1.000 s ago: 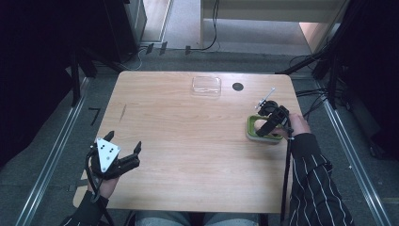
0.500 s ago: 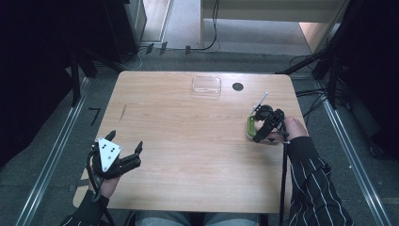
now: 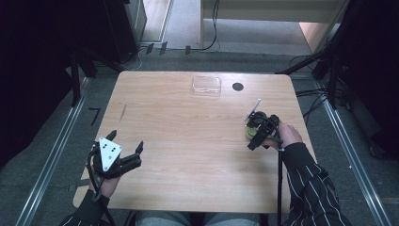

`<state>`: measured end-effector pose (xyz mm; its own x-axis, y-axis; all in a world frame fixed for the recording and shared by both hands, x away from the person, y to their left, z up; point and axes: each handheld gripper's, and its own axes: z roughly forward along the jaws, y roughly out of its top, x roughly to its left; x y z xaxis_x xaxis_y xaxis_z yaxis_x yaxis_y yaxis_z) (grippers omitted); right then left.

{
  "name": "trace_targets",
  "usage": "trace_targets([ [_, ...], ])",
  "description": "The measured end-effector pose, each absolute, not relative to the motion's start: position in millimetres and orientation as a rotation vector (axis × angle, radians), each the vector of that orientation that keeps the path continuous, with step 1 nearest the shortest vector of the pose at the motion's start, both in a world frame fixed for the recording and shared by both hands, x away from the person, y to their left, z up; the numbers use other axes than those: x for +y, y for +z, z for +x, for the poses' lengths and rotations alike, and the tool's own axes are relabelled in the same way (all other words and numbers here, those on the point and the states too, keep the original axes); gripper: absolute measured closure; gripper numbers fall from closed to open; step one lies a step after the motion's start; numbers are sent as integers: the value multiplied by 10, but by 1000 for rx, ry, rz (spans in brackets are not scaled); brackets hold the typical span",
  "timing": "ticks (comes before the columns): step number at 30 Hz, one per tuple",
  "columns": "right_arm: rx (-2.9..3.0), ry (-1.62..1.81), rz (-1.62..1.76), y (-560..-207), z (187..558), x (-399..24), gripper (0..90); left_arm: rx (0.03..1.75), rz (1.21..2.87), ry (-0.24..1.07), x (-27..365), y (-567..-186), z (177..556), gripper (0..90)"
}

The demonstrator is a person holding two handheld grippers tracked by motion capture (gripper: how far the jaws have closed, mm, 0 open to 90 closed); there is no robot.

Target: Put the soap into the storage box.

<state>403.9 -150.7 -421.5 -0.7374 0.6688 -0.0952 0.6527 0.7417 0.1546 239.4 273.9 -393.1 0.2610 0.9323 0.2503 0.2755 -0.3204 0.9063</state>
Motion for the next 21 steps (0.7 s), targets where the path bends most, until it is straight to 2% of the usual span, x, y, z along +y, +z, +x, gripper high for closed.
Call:
trace_targets([
  [21, 2889, 91, 945, -4345, 3528, -1253, 27, 1099, 1772, 1069, 2724, -3931, 2408, 133],
])
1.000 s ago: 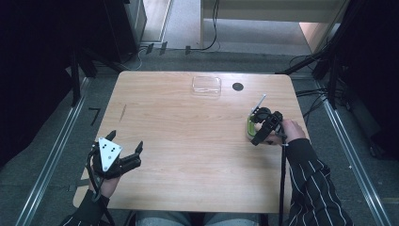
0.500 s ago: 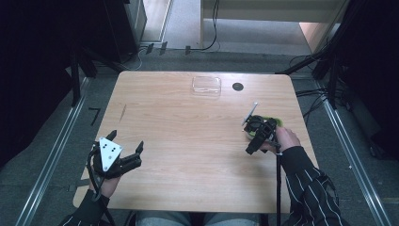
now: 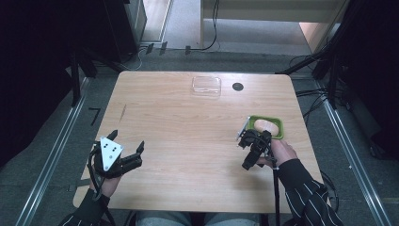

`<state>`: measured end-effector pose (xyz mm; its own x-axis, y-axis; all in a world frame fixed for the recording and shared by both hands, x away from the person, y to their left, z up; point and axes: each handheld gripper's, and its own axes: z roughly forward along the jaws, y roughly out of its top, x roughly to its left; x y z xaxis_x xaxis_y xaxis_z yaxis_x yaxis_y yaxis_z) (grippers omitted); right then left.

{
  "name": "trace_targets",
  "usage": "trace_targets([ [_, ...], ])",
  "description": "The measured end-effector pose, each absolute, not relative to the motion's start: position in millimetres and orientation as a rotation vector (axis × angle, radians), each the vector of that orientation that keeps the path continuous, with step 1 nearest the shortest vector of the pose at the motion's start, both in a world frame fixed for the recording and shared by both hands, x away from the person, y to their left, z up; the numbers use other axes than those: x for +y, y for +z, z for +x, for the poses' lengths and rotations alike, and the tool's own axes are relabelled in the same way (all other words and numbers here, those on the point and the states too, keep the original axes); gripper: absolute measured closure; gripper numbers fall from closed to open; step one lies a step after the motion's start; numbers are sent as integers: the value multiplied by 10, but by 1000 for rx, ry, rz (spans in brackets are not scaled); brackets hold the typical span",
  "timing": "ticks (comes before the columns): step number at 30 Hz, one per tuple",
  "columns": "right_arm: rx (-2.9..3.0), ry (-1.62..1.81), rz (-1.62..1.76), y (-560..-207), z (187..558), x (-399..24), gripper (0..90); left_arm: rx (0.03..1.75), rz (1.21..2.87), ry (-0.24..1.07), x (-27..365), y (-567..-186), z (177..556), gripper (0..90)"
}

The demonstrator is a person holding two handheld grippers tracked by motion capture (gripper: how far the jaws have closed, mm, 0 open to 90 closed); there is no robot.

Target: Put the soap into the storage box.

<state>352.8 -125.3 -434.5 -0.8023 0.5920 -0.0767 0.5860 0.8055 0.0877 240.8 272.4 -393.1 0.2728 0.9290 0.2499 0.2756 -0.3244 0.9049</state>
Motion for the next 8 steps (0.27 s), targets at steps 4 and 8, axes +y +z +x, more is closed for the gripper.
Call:
trace_targets([
  [4, 2923, 83, 941, -4420, 3458, -1261, 28, 1098, 1775, 1069, 2724, -3931, 2413, 133],
  [8, 2943, 71, 918, -4493, 3392, -1279, 28, 1095, 1775, 1070, 2714, -3930, 2421, 133],
])
